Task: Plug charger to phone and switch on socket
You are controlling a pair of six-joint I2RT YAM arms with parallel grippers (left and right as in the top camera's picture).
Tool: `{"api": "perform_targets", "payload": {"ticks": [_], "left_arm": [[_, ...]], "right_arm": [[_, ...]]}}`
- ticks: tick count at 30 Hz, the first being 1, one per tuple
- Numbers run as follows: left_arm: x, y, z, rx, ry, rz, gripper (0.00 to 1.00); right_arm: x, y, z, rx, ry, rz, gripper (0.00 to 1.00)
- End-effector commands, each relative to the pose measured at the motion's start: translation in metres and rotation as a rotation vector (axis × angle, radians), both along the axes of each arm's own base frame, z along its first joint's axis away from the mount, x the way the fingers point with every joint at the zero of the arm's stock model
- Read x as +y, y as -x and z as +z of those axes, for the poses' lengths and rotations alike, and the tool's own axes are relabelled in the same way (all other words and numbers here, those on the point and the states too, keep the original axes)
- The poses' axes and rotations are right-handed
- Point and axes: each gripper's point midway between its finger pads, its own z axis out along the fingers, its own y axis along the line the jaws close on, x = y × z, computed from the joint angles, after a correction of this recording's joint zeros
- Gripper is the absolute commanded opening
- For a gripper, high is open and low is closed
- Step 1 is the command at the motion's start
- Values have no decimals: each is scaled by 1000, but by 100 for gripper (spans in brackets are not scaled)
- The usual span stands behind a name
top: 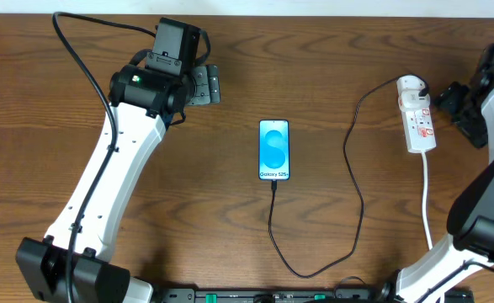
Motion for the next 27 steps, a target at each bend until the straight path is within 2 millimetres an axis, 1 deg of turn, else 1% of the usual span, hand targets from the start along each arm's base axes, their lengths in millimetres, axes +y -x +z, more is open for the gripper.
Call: {"api": "perform_targets", "payload": {"ticks": [1,4,7,15,20,24,27], "left_arm": [[3,-1,-1,2,-19,1,89],[3,-1,-1,2,-19,1,89],[3,-1,-1,2,-19,1,89],[3,-1,-1,2,-19,1,89],[3,-1,-1,2,-19,1,89],[3,-1,-1,2,-19,1,89],[3,-1,-1,2,-19,1,90]], "right_arm": [[-5,-3,-14,14,-11,-22,99],[-5,-7,-27,23,-23,-21,99],[-5,-14,-35,5,-39,-18,99],[-12,-25,-39,-33,-26,-24,99],[-7,-30,-47,-46,-60,-14,99],[-6,-31,-51,-45,-75,-12,99],[-9,-29,-54,-43,-82,-22,99]]}}
